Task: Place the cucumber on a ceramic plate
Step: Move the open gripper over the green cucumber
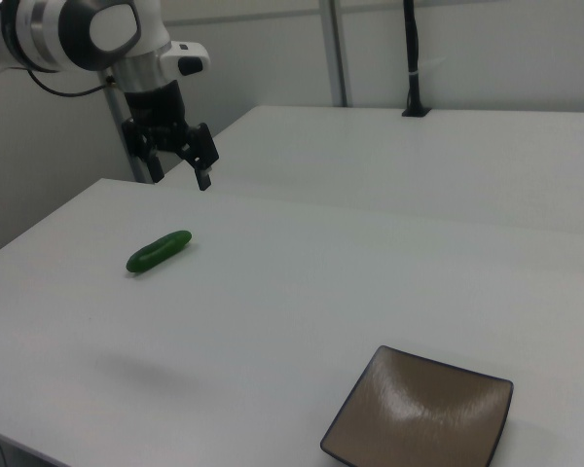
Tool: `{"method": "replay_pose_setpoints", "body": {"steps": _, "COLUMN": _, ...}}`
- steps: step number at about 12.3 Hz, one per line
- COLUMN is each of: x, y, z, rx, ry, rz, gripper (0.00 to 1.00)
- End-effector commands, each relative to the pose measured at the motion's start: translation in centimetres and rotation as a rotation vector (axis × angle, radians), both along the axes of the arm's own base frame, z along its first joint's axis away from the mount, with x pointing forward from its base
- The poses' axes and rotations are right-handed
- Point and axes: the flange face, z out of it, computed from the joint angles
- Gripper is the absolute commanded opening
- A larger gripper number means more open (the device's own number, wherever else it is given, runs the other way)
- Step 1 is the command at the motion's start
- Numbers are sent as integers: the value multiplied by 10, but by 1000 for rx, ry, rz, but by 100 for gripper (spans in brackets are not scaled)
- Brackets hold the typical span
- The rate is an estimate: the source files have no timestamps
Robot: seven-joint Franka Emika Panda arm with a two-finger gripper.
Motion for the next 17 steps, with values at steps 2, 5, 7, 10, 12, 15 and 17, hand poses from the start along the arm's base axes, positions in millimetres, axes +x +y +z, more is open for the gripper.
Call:
{"method": "replay_pose_setpoints", "body": {"steps": 2, "x": -1, "y": 1, "z": 1, "rx": 0, "ry": -31, "rz": 22, "gripper": 100}}
{"method": "replay_pose_setpoints", "body": {"steps": 5, "x": -1, "y": 1, "z": 1, "rx": 2, "ry": -31, "rz": 16, "gripper": 100}}
{"method": "replay_pose_setpoints", "body": {"steps": 7, "x": -1, "y": 1, "z": 0, "rx": 2, "ry": -26, "rz": 17, "gripper": 100}}
{"method": "replay_pose_setpoints", "body": {"steps": 10, "x": -1, "y": 1, "z": -3, "rx": 2, "ry": -19, "rz": 27, "gripper": 100}}
{"method": "replay_pose_setpoints", "body": {"steps": 12, "x": 3, "y": 6, "z": -10, "rx": 1, "ry": -6, "rz": 19, "gripper": 100}}
{"method": "replay_pose_setpoints", "body": {"steps": 15, "x": 15, "y": 23, "z": -22, "rx": 14, "ry": 1, "rz": -33, "gripper": 100}}
{"method": "replay_pose_setpoints", "body": {"steps": 17, "x": 24, "y": 54, "z": -19, "rx": 29, "ry": -48, "rz": -98, "gripper": 100}}
